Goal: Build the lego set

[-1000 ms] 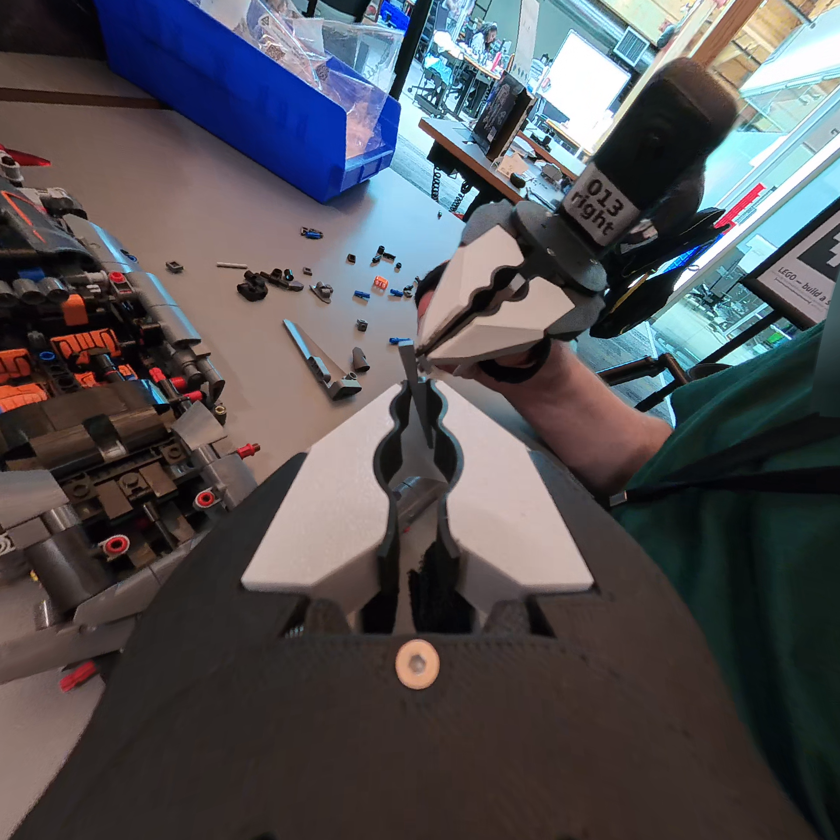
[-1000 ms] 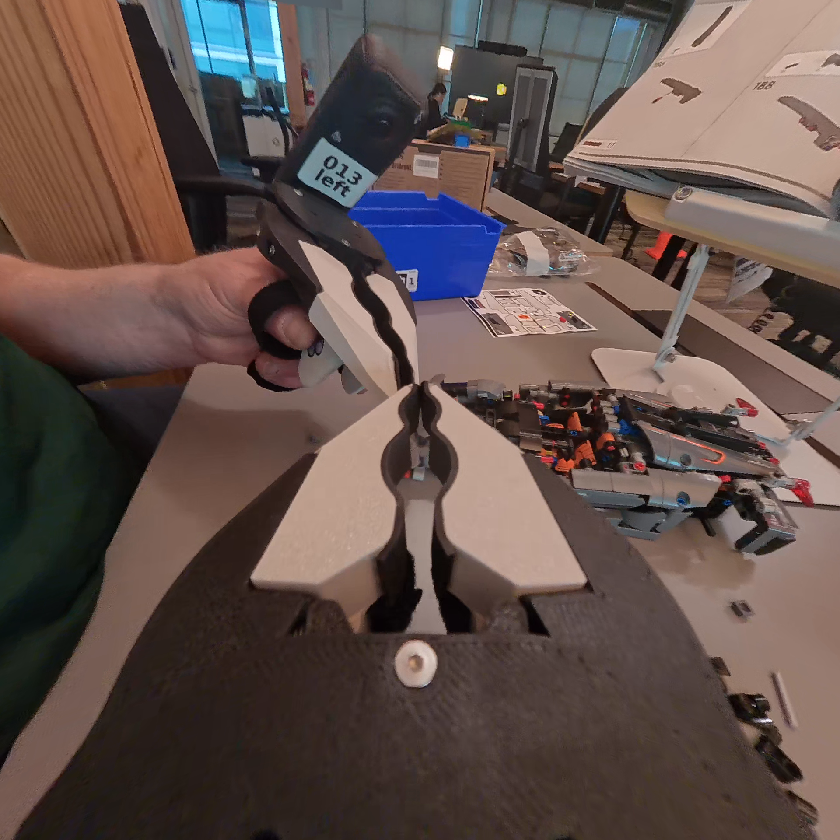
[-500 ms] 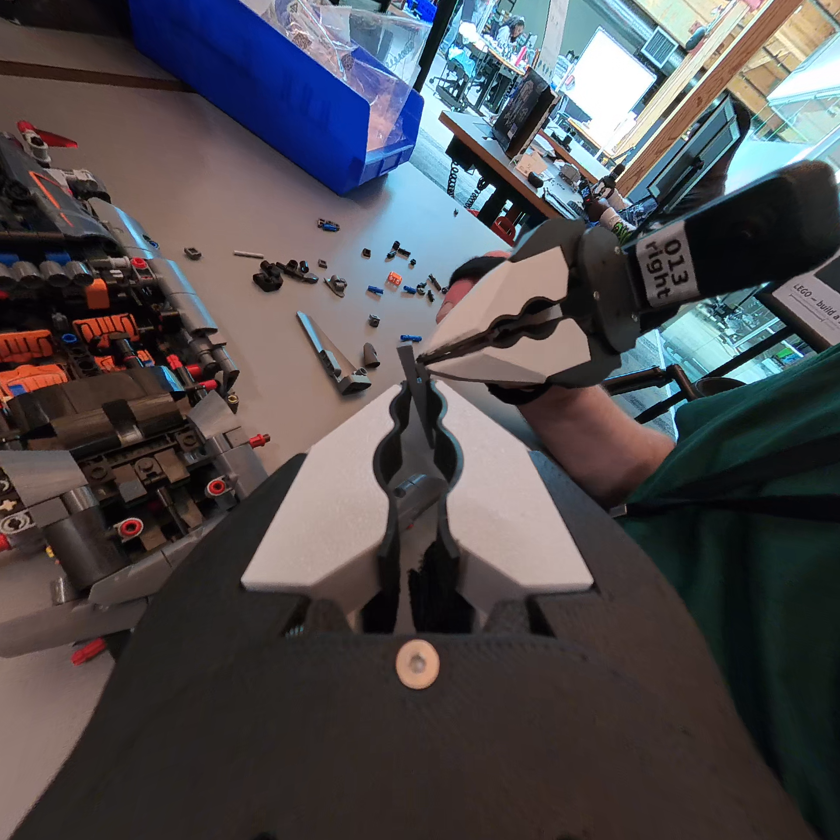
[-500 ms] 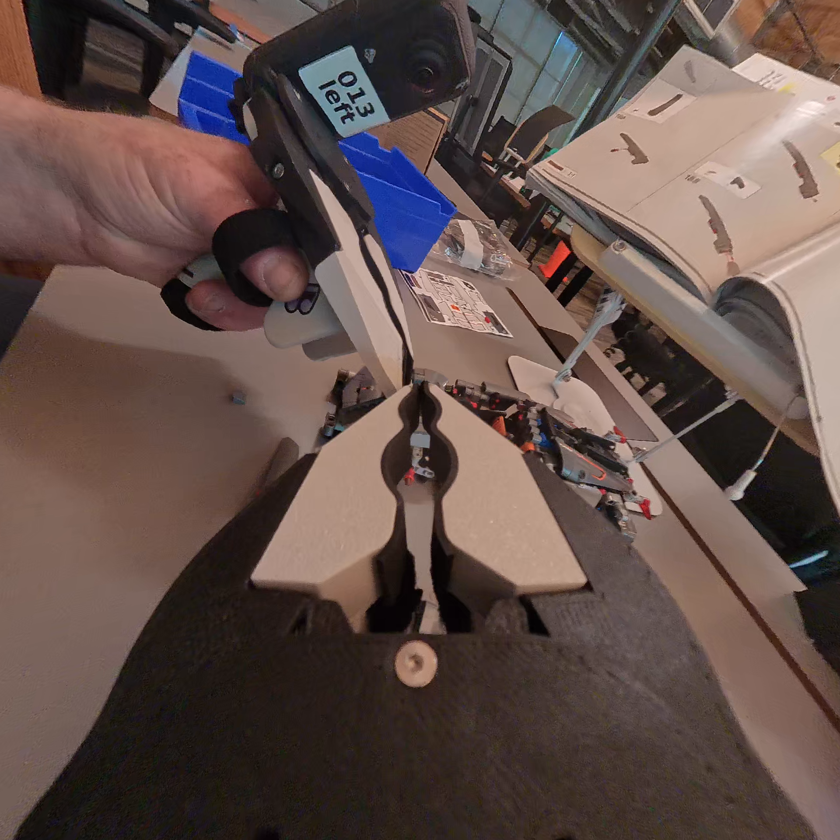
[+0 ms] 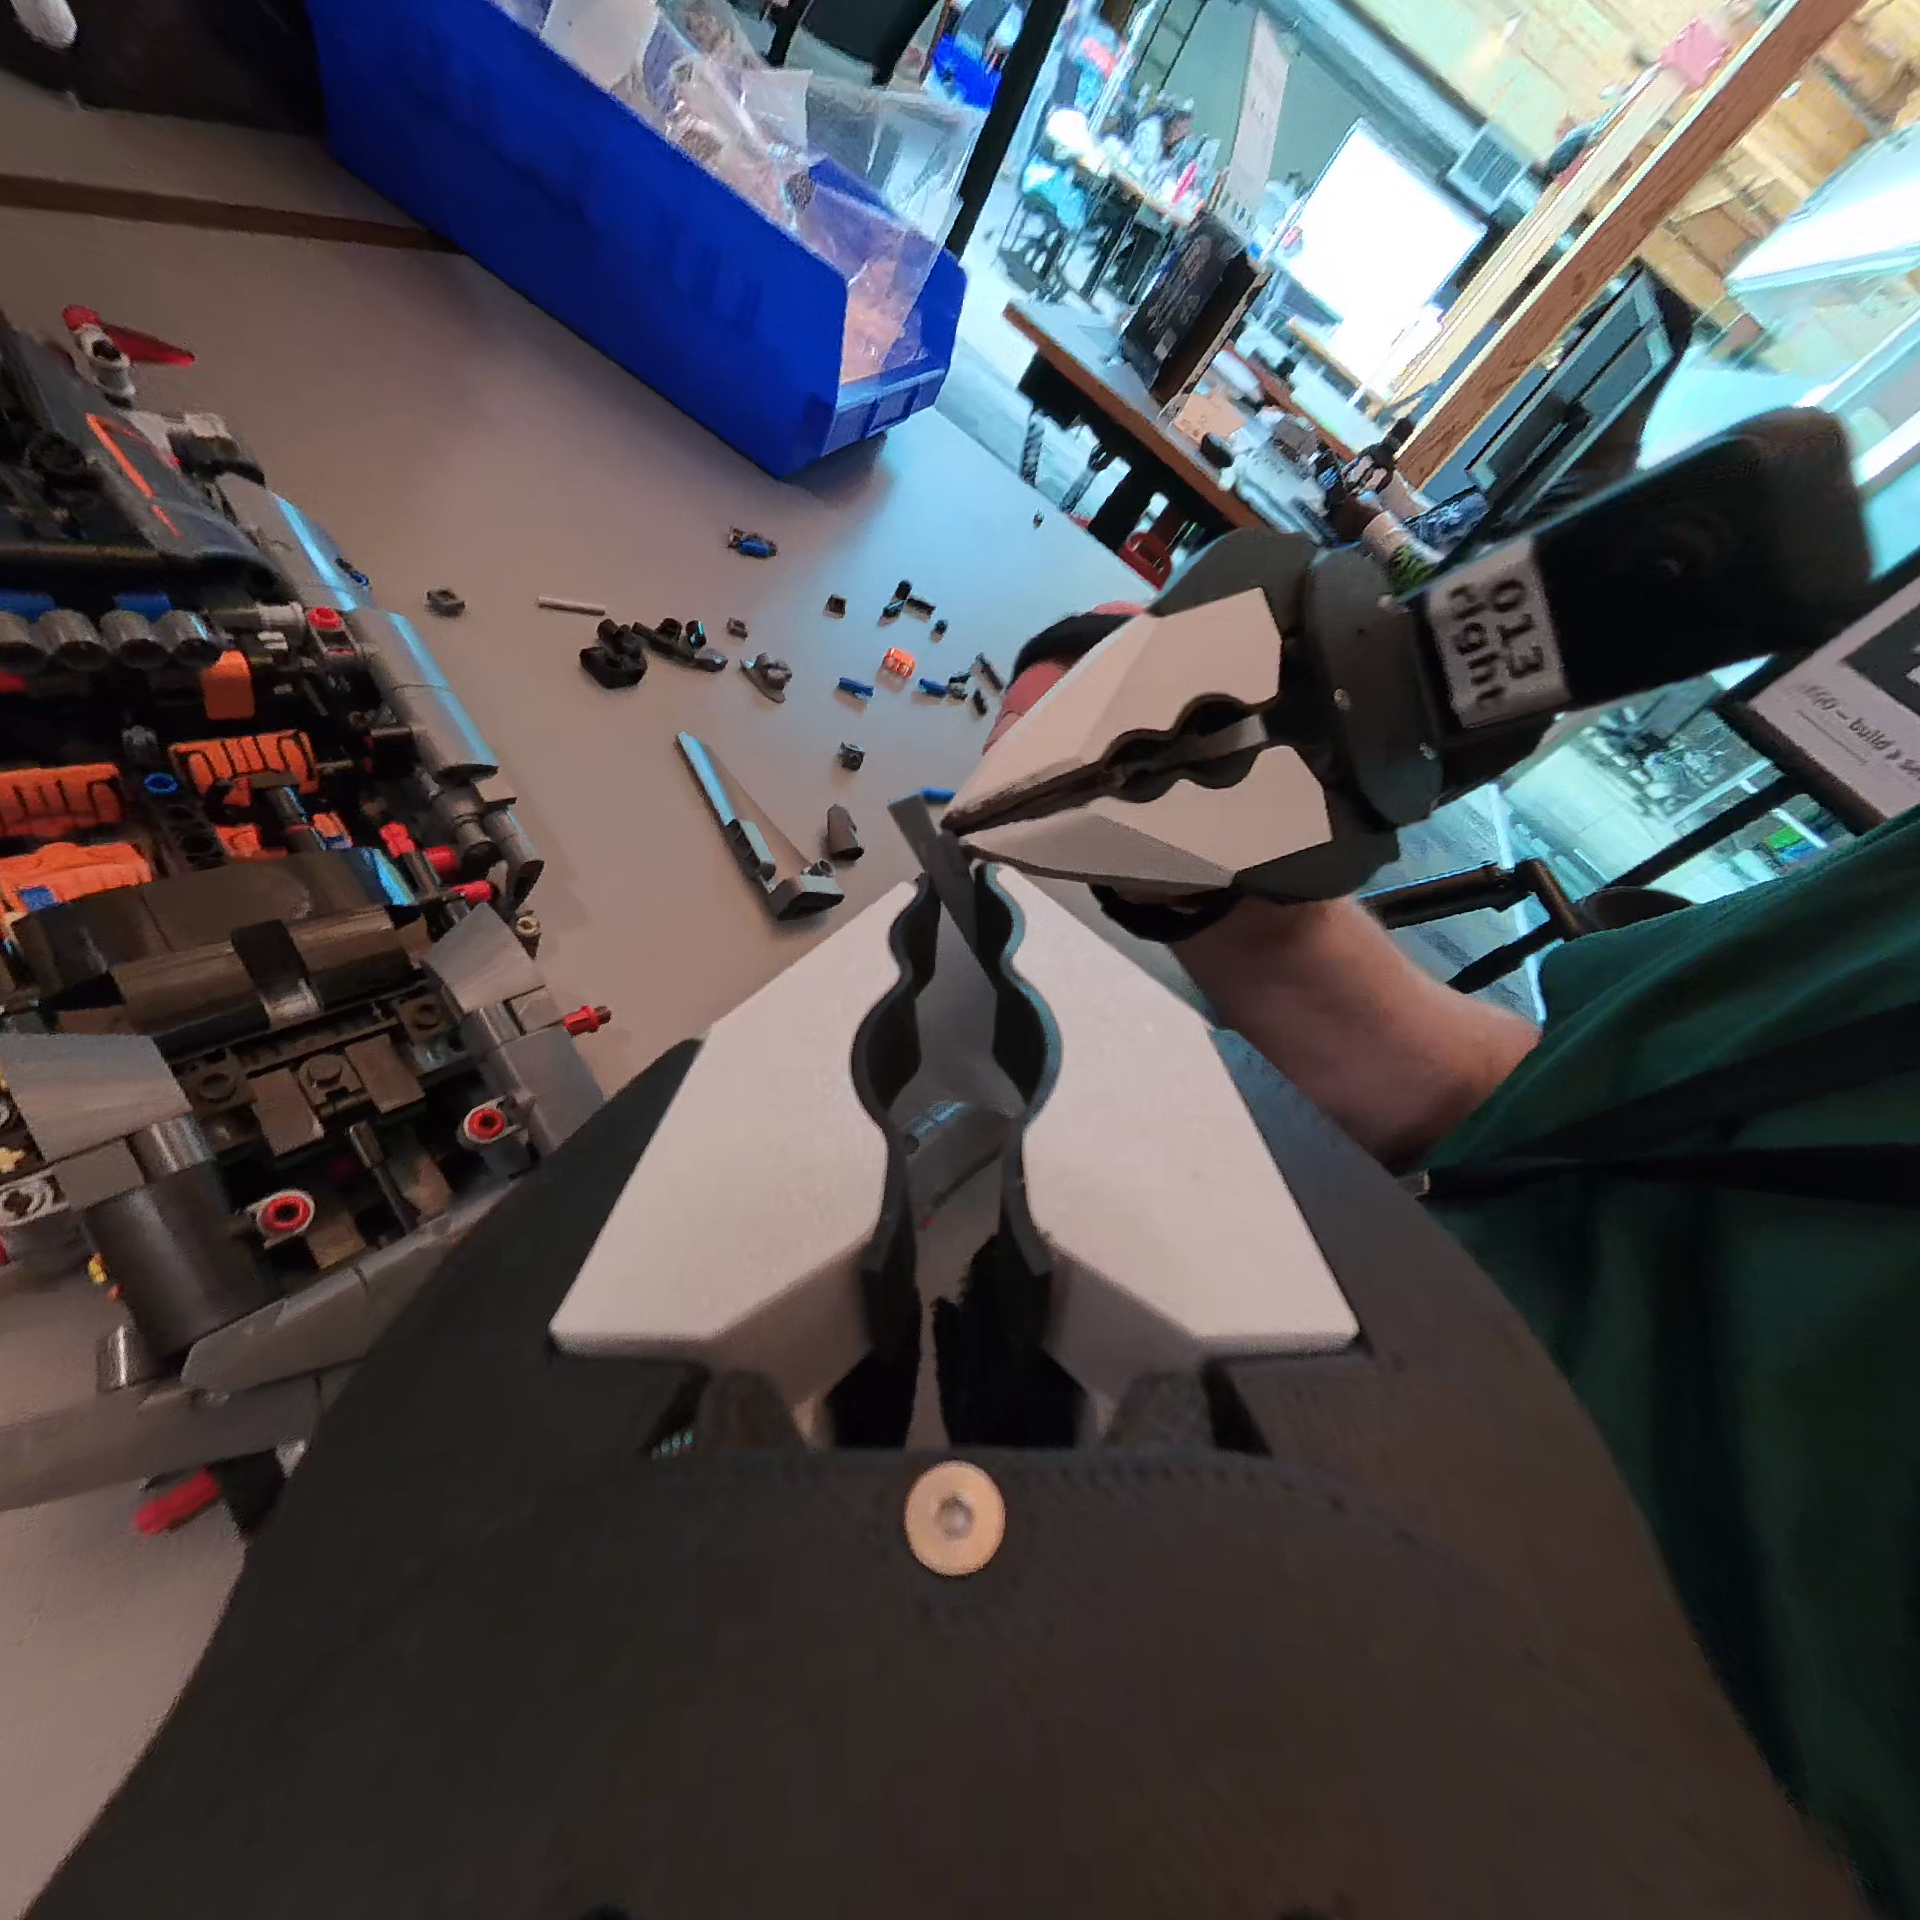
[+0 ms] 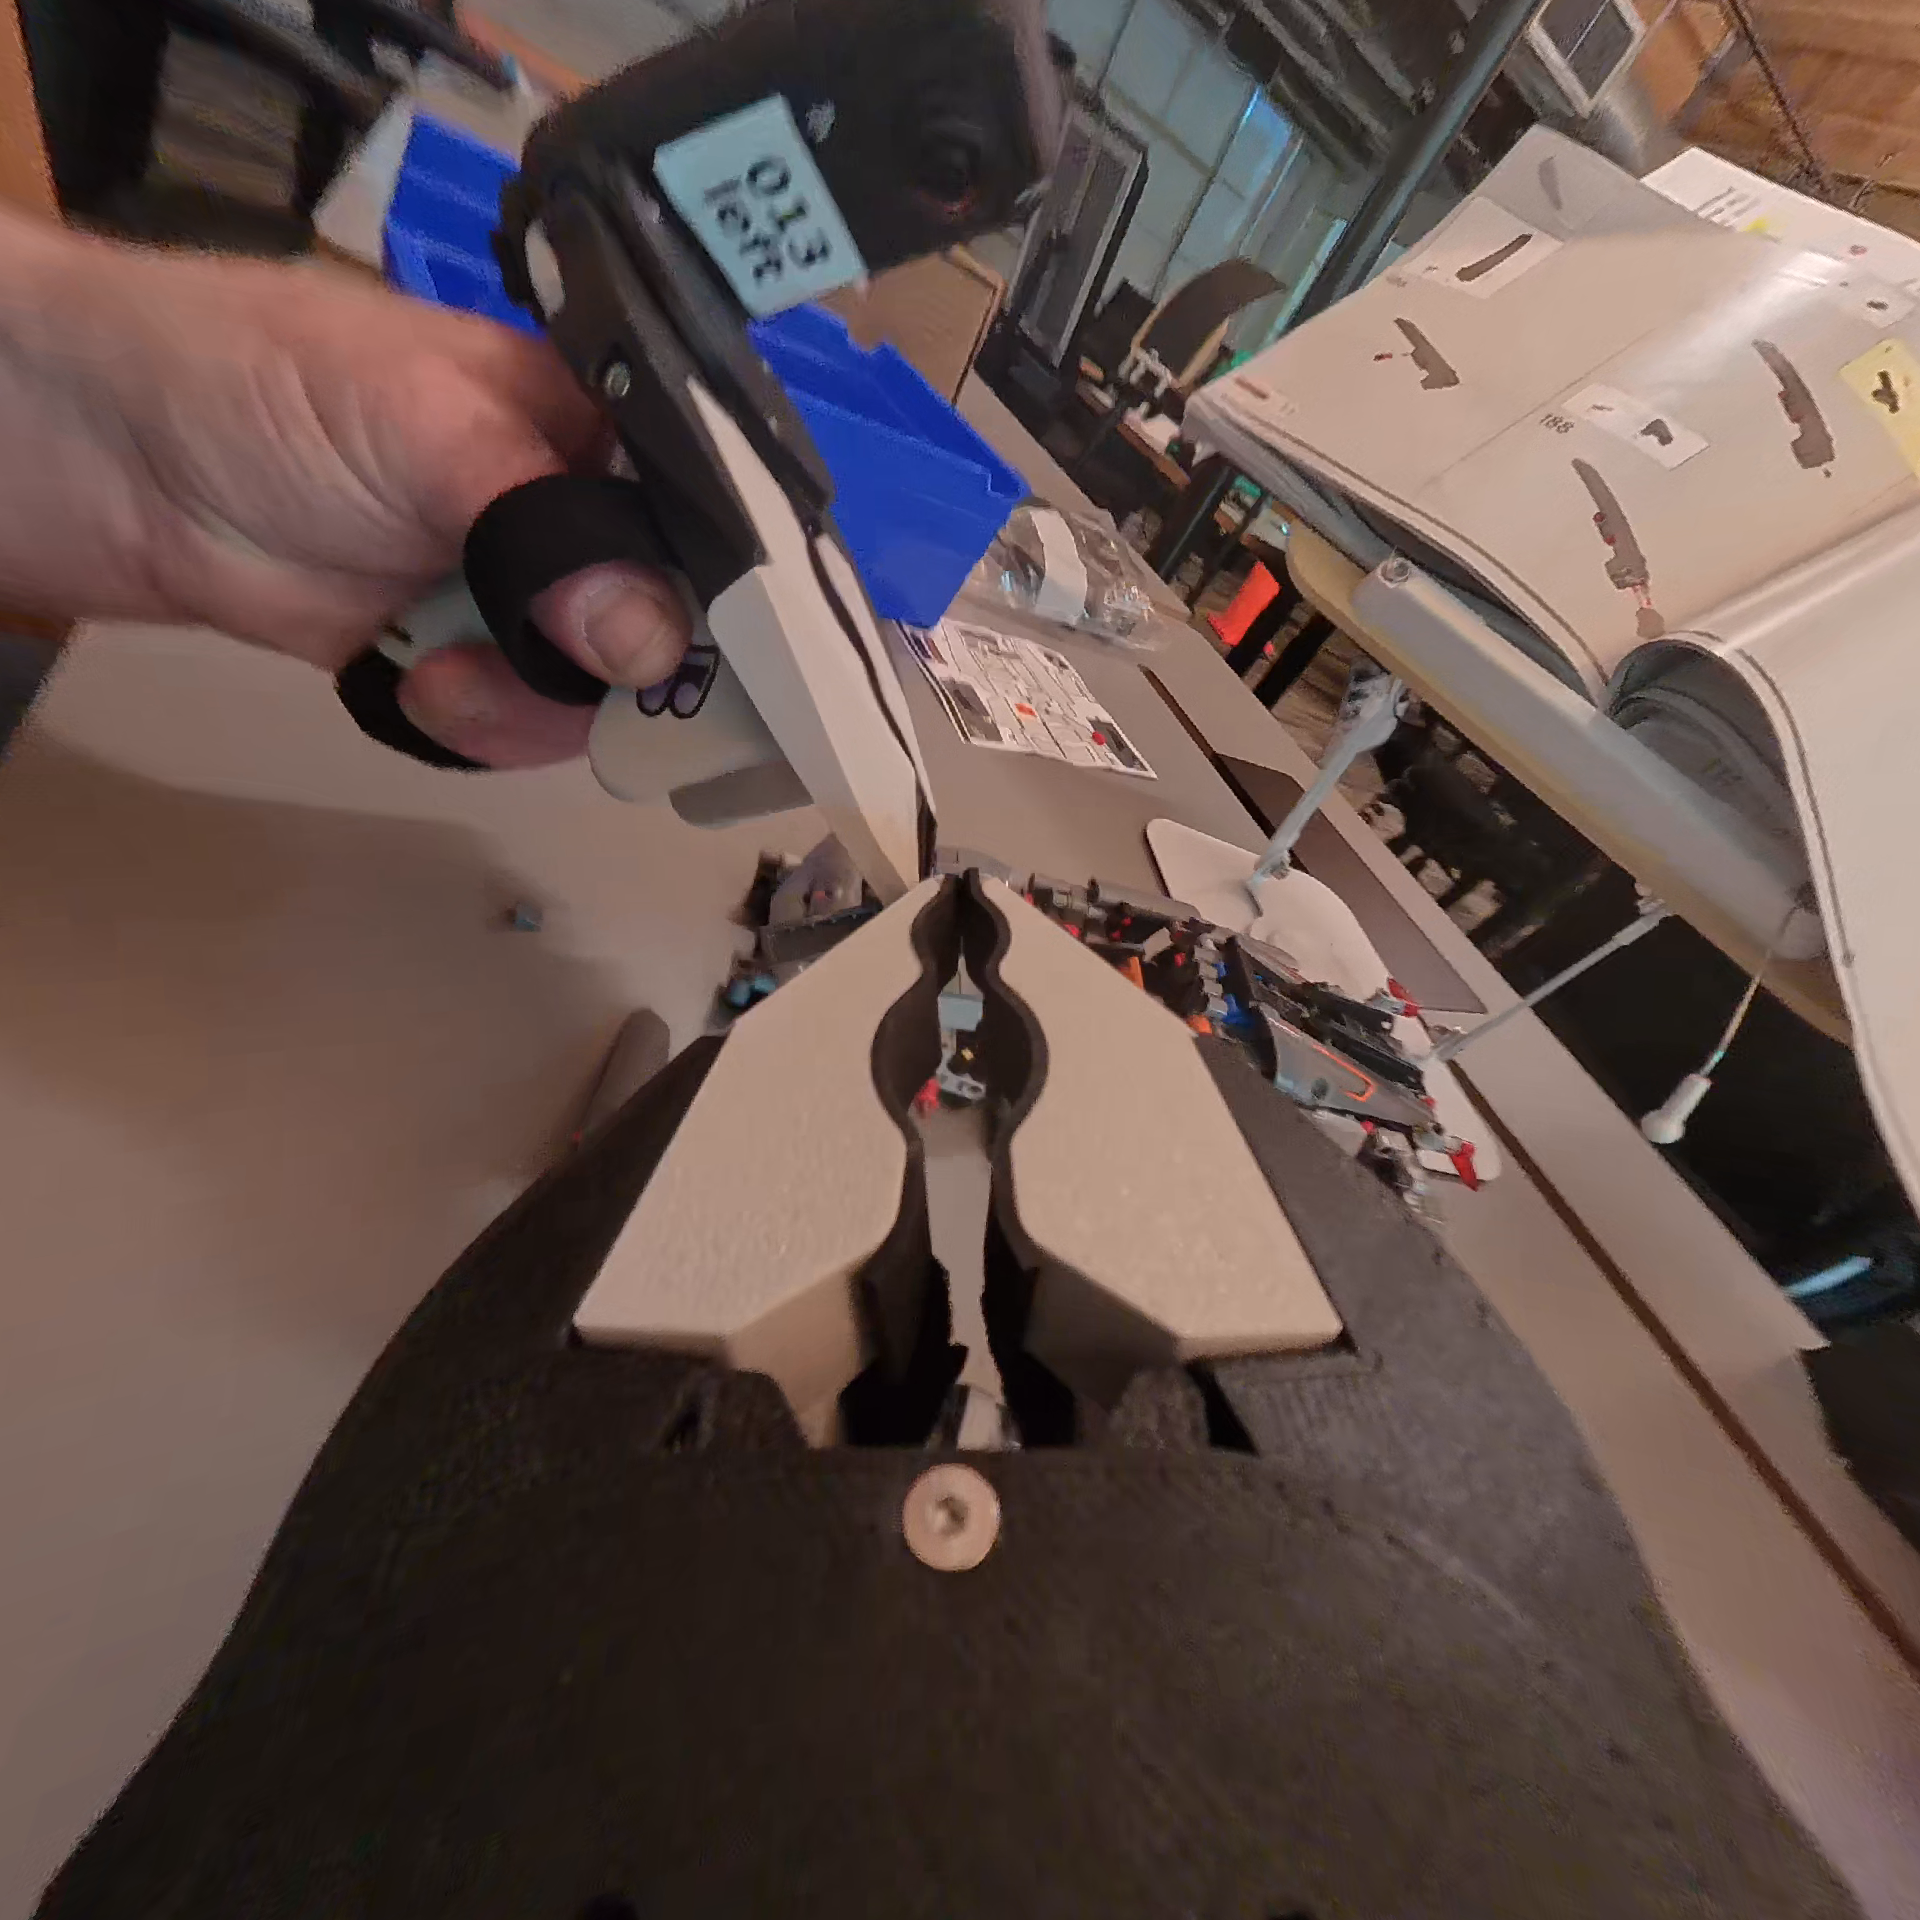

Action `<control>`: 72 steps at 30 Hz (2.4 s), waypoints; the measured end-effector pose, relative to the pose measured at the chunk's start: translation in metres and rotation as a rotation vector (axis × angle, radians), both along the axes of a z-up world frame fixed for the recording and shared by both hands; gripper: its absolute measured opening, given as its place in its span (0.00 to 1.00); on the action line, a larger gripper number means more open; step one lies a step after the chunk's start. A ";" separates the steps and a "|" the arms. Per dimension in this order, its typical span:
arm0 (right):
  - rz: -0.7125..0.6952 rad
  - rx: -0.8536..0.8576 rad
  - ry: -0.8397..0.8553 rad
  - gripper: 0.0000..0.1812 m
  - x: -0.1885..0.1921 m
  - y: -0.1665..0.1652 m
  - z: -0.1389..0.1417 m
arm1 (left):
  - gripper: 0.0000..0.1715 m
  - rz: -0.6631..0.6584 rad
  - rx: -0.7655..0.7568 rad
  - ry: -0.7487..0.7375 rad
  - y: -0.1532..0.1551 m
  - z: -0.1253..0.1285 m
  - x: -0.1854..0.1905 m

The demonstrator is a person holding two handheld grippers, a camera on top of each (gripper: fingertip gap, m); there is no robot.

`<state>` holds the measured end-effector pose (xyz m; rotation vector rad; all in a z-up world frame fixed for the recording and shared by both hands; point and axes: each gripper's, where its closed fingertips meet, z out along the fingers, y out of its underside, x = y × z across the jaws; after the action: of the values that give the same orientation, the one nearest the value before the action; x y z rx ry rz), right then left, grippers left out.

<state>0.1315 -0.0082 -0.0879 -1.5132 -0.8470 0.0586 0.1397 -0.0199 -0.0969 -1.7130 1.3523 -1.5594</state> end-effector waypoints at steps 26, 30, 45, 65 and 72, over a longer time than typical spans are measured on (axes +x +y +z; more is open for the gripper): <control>0.122 0.057 0.299 0.00 0.005 -0.016 0.040 | 0.02 -0.077 -0.138 -0.217 -0.016 0.036 0.006; 0.155 0.051 0.336 0.00 0.006 -0.019 0.043 | 0.03 -0.118 -0.239 -0.245 -0.022 0.039 0.006; 0.242 0.040 0.430 0.00 0.004 -0.029 0.051 | 0.03 -0.169 -0.289 -0.319 -0.032 0.052 0.002; 0.302 -0.093 0.390 0.00 -0.009 -0.030 0.034 | 0.02 -0.131 -0.065 -0.154 -0.028 0.029 -0.008; 0.310 -0.032 0.462 0.03 -0.002 -0.032 0.050 | 0.02 -0.102 -0.008 -0.161 -0.023 0.032 -0.006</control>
<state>0.1296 -0.0407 -0.0384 -1.3119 -0.6965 0.6285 0.1336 -0.0424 -0.0653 -1.5080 1.3717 -1.7213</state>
